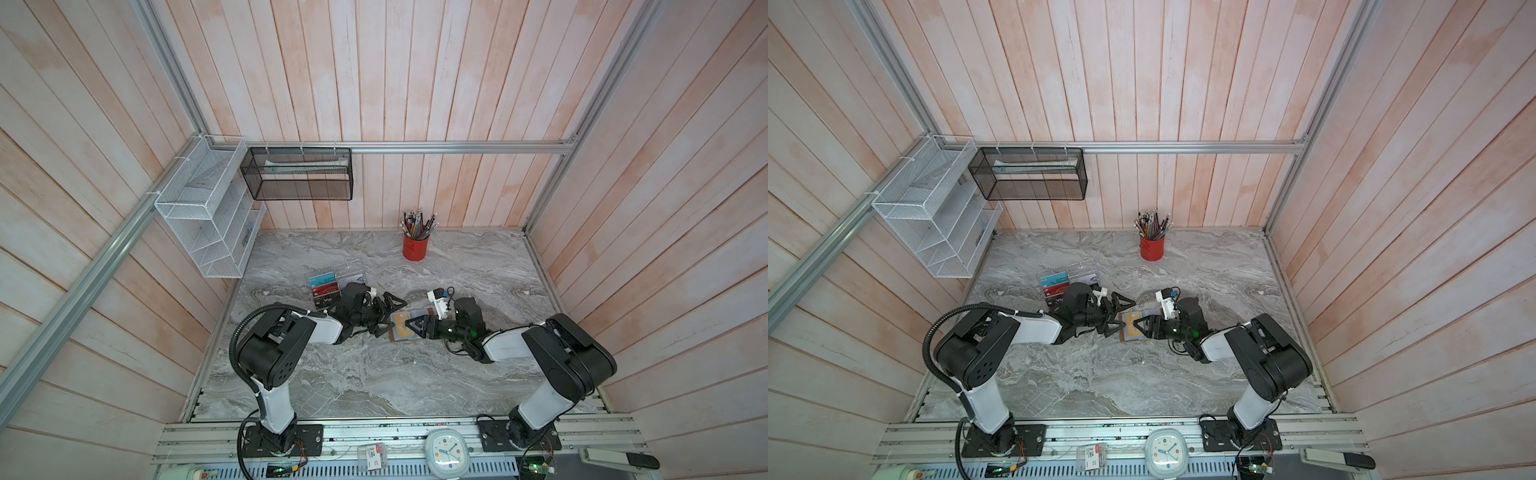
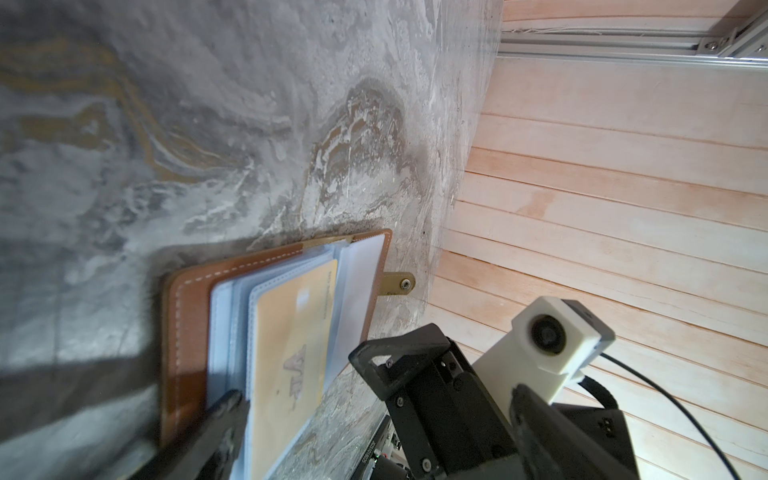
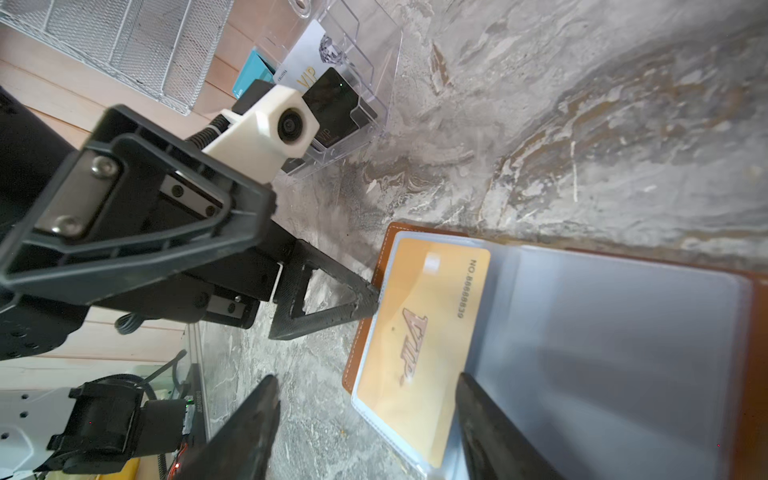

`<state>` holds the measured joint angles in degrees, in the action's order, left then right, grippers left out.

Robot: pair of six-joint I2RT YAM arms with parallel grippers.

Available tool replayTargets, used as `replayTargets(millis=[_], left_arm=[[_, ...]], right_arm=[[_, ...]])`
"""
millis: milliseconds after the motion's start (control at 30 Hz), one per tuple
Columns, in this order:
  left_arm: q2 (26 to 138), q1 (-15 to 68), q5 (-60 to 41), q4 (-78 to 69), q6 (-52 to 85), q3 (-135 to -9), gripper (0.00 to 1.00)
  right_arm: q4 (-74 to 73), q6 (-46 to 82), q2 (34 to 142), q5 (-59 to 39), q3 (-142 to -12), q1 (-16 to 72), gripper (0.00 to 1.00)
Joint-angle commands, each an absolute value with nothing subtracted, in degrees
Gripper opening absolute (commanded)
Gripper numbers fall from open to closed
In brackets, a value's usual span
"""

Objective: Take the credit cards out of the card holder

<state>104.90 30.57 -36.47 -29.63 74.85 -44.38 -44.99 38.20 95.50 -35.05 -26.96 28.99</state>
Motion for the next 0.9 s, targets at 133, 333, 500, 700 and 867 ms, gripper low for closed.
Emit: replayTargets(millis=[133,333,500,700,867], left_arm=[[107.0,30.5,-37.6,-32.3,75.4,-42.8,1.00],[106.1,29.9,-37.9,-32.9,75.6,-42.2,1.00],[104.8,29.4,-39.2,-32.1,75.0,-42.6,1.00],[101.3,29.2,-39.5,-30.3,74.2,-42.9,1.00],[100.9,30.1,-39.8,-29.0,73.9,-45.8,1.00]], right_arm=[[-48.2,39.1,99.8,-41.5,-28.7,27.2,0.59],[-48.6,39.3,102.6,-42.8,-29.3,27.0,0.54],[-49.7,39.6,103.6,-43.0,-28.8,27.0,0.52],[-49.8,39.7,103.3,-42.9,-28.2,26.6,0.51],[-48.4,39.3,101.1,-42.3,-27.7,26.1,0.51]])
